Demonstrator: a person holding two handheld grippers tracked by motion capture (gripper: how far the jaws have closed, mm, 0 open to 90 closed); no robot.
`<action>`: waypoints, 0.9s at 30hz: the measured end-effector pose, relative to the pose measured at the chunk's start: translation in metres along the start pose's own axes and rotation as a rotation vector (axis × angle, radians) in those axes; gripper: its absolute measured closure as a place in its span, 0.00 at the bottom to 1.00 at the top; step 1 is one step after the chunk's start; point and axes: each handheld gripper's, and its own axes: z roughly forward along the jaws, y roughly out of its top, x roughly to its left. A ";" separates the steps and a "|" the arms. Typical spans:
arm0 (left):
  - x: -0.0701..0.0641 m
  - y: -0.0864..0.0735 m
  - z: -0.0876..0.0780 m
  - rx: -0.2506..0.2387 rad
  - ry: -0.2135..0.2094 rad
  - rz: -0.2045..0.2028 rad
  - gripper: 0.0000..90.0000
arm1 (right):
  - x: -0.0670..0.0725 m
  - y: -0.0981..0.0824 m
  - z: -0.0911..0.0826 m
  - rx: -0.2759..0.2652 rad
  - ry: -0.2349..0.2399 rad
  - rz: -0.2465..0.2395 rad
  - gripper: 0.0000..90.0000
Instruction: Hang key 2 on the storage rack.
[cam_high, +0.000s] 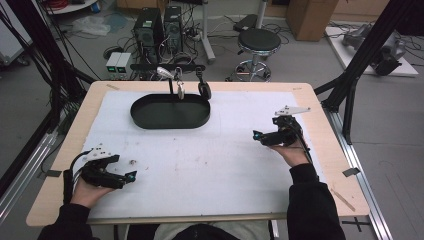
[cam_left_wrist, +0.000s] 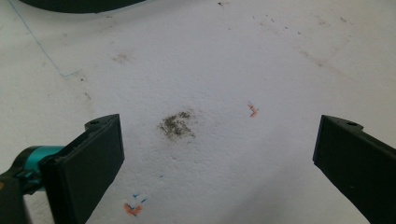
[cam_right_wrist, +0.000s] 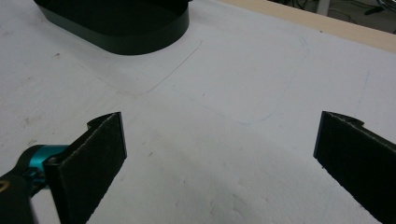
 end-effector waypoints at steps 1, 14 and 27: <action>0.000 0.000 0.000 0.003 -0.001 0.002 0.03 | 0.000 -0.003 -0.001 -0.004 0.003 0.007 0.02; 0.000 0.000 0.000 0.001 0.002 -0.003 0.03 | -0.003 -0.043 -0.017 -0.001 -0.009 0.045 0.02; 0.001 0.000 0.001 0.003 -0.005 0.003 0.03 | 0.001 -0.064 -0.040 0.055 -0.060 0.046 0.02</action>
